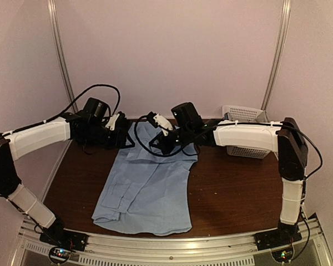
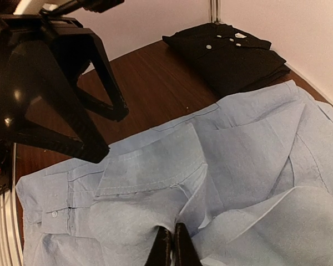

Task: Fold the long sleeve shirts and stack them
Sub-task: Pass from the right arm to the left

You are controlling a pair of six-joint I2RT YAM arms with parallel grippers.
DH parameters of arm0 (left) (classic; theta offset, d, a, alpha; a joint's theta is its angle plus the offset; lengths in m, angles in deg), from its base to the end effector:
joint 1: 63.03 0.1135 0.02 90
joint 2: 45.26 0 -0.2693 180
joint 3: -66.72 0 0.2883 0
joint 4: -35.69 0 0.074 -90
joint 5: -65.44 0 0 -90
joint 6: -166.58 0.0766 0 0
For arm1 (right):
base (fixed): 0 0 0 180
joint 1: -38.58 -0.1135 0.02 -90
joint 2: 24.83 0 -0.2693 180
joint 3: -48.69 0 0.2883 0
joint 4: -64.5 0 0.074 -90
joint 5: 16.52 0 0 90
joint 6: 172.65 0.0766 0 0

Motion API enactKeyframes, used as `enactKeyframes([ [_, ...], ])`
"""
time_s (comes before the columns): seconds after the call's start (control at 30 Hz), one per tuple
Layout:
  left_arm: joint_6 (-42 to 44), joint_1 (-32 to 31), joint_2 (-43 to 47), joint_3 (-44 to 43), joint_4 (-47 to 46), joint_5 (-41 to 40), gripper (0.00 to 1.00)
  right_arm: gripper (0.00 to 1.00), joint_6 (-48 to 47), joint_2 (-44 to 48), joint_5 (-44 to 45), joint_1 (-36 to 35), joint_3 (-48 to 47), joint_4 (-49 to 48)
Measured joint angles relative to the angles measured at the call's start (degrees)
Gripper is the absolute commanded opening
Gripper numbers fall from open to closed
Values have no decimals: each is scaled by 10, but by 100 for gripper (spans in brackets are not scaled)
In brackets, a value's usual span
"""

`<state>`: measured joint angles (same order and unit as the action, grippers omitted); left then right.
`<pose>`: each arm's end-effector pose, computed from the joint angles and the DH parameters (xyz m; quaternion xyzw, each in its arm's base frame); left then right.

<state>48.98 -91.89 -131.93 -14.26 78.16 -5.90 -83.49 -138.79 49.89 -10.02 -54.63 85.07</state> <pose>0.3289 -0.2092 0.2446 0.0680 0.9210 -0.3001 0.2388 0.3315 0.4224 0.2316 -0.4478 0.7327 0.3574 0.3672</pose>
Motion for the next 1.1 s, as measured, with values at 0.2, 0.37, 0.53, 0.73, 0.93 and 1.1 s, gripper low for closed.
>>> enactKeyframes([
  [0.2, -40, 45, 0, 101, -76, 106, 75, 0, 0, 0, 0, 1, 0, -4],
  [0.37, -99, 53, 0, 160, -170, 186, 82, 0, 0, 0, 0, 1, 0, -5],
  [0.53, -176, 53, -3, 205, -283, 242, 82, 0, 2, 0, 0, 2, 0, -8],
  [0.73, -249, 53, -24, 225, -359, 264, 81, 0, 18, 1, 1, 9, 9, -26],
  [0.93, -283, 53, -39, 231, -393, 265, 78, 0, 28, 4, 3, 16, 30, -35],
  [1.1, -331, 52, -54, 248, -447, 275, 62, 0, 33, 9, 2, 18, 38, -40],
])
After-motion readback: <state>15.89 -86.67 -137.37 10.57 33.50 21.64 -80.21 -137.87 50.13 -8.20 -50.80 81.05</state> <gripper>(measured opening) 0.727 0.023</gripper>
